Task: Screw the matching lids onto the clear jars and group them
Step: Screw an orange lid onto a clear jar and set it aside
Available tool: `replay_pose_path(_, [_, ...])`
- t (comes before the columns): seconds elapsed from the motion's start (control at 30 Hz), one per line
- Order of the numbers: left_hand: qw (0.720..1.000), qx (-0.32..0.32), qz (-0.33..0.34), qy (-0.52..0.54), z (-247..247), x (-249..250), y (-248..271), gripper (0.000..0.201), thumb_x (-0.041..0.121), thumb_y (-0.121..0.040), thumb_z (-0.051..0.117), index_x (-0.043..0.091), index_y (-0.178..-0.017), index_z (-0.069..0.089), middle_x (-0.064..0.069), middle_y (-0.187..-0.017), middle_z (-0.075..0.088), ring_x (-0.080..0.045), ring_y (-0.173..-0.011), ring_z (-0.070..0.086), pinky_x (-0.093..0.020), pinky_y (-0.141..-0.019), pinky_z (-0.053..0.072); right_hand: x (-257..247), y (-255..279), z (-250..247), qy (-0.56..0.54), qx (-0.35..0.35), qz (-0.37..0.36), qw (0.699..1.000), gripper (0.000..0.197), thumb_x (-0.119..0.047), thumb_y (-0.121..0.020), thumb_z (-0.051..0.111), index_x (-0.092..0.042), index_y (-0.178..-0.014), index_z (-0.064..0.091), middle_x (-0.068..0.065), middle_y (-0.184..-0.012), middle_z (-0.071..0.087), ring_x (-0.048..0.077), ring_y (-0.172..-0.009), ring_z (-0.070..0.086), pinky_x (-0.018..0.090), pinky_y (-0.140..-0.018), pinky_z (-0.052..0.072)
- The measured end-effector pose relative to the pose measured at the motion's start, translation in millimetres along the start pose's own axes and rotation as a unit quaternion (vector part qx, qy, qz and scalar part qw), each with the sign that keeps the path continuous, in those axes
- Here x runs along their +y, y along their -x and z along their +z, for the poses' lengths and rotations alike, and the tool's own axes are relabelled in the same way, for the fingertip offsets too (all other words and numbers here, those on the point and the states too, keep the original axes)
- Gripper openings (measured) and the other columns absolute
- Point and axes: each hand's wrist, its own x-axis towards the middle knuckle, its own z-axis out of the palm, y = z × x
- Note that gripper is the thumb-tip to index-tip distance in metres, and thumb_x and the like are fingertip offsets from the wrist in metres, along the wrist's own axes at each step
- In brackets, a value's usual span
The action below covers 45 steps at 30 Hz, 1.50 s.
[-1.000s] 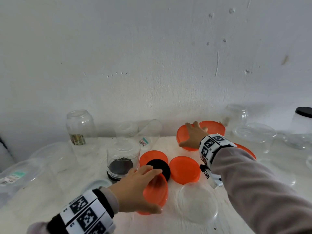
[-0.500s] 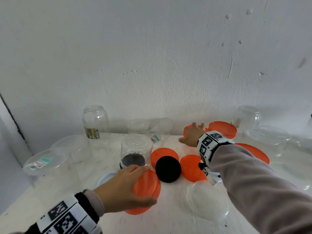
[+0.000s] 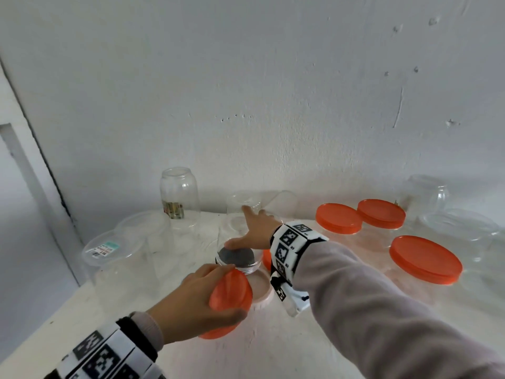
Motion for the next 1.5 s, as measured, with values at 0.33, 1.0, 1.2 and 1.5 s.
replay_pose_path(0.33, [0.971,0.124,-0.016,0.203,-6,4,0,0.084,0.078,-0.063,0.048,0.041,-0.137,0.029,0.014,-0.124,0.045,-0.008,-0.105,0.050,-0.015,-0.071,0.042,35,28,-28,-0.086,-0.011,0.024,0.996,0.115,-0.054,-0.058,0.082,-0.043,-0.145,0.009,0.010,-0.137,0.018,0.042,-0.121,0.041,0.050,-0.101,0.041])
replay_pose_path(1.0, [0.947,0.126,0.037,0.292,3,50,-20,0.094,0.079,-0.059,0.054,0.038,-0.141,0.032,0.029,-0.111,0.044,0.012,-0.093,0.048,-0.009,-0.067,0.039,96,154,5,-0.151,0.009,0.021,0.988,0.080,-0.052,-0.057,0.075,-0.027,-0.120,0.032,-0.017,-0.106,0.039,0.003,-0.089,0.043,0.016,-0.069,0.039])
replay_pose_path(1.2, [0.955,0.103,0.050,0.274,5,57,-22,0.105,0.083,-0.045,0.054,0.036,-0.137,0.036,0.033,-0.105,0.047,0.008,-0.097,0.052,-0.011,-0.070,0.044,92,154,15,-0.296,-0.076,0.053,0.951,0.109,-0.053,-0.044,0.079,-0.025,-0.140,0.033,-0.004,-0.132,0.041,0.018,-0.118,0.047,0.039,-0.100,0.046])
replay_pose_path(1.5, [0.960,0.079,0.051,0.263,6,67,-19,0.097,0.082,-0.044,0.056,0.034,-0.128,0.043,0.014,-0.120,0.057,-0.013,-0.112,0.057,-0.039,-0.097,0.050,102,150,31,-0.321,-0.110,0.019,0.941,0.093,-0.042,-0.074,0.078,-0.022,-0.144,0.021,-0.005,-0.146,0.037,0.009,-0.131,0.038,0.029,-0.108,0.036])
